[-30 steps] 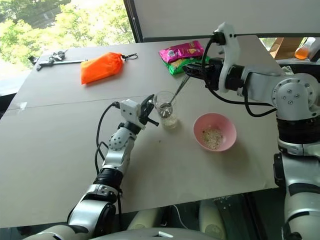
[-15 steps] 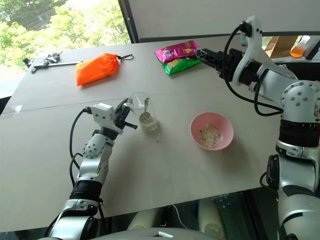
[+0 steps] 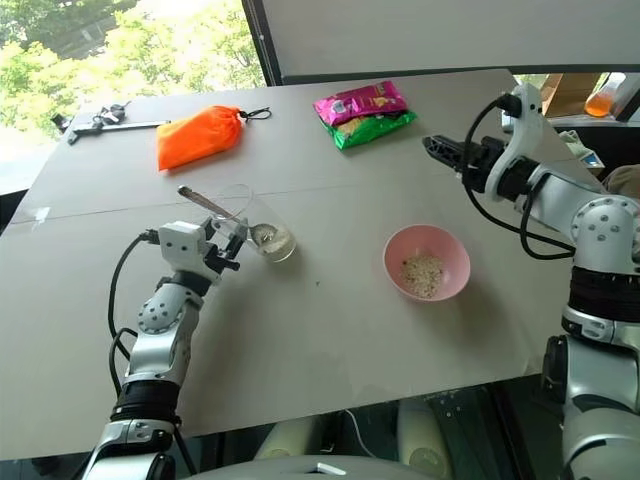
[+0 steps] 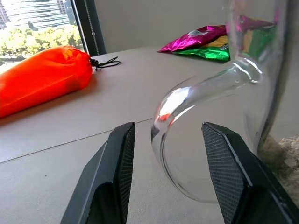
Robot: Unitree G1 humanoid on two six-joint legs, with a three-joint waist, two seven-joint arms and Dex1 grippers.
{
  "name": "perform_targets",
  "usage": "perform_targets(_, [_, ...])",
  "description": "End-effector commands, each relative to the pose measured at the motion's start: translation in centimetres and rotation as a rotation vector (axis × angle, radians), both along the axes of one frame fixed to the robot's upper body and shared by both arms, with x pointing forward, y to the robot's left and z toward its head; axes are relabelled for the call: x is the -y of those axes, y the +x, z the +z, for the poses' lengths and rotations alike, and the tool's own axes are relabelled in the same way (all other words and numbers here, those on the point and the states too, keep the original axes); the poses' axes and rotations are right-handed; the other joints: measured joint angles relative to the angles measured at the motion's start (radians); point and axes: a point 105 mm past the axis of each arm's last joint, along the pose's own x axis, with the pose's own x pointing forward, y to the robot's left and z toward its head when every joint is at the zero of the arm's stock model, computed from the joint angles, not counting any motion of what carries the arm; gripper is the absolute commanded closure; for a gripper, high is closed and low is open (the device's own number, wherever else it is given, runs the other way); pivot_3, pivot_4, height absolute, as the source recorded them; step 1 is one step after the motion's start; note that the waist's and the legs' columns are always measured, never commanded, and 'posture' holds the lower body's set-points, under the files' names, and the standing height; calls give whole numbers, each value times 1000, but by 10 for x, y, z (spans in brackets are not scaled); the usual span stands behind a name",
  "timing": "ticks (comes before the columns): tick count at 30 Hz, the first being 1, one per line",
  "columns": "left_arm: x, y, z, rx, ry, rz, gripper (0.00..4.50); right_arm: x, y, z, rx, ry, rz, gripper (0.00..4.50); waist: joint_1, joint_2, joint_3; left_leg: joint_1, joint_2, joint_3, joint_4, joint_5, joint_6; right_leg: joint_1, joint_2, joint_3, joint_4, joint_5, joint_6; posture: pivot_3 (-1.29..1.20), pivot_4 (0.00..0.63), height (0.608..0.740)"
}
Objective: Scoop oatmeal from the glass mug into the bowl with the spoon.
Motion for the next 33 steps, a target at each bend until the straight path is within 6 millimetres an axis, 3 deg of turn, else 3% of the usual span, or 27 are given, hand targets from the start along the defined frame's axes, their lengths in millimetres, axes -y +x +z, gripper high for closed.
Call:
perform_targets(1, [0,-3,12,50,22,-1,2055,6,-5,16,67,3,-13,859,0,0,0,0,0,0,0,0,0,0,0,0,0,0,0,0,150,740])
perform_targets(9, [4,-3,28,97,40,-4,2055,5,-4,13,63,7,-13,859,-1,0,0,0,0,0,0,0,0,0,0,0,0,0,0,0,150,740])
perform_targets(17, [7,-6,30,101,40,-11,2055,4,-5,13,68,11,-3,859,-1,0,0,0,0,0,0,0,0,0,0,0,0,0,0,0,150,740])
perform_targets(25, [9,-22,45,105,31,-49,2055,-5,-24,13,116,-9,105,859,-1,0,0,0,0,0,0,0,0,0,0,0,0,0,0,0,150,740])
perform_targets(33, [7,-39,39,52,50,-57,2055,-5,-30,4,99,-43,122,859,0,0,0,0,0,0,0,0,0,0,0,0,0,0,0,0,150,740])
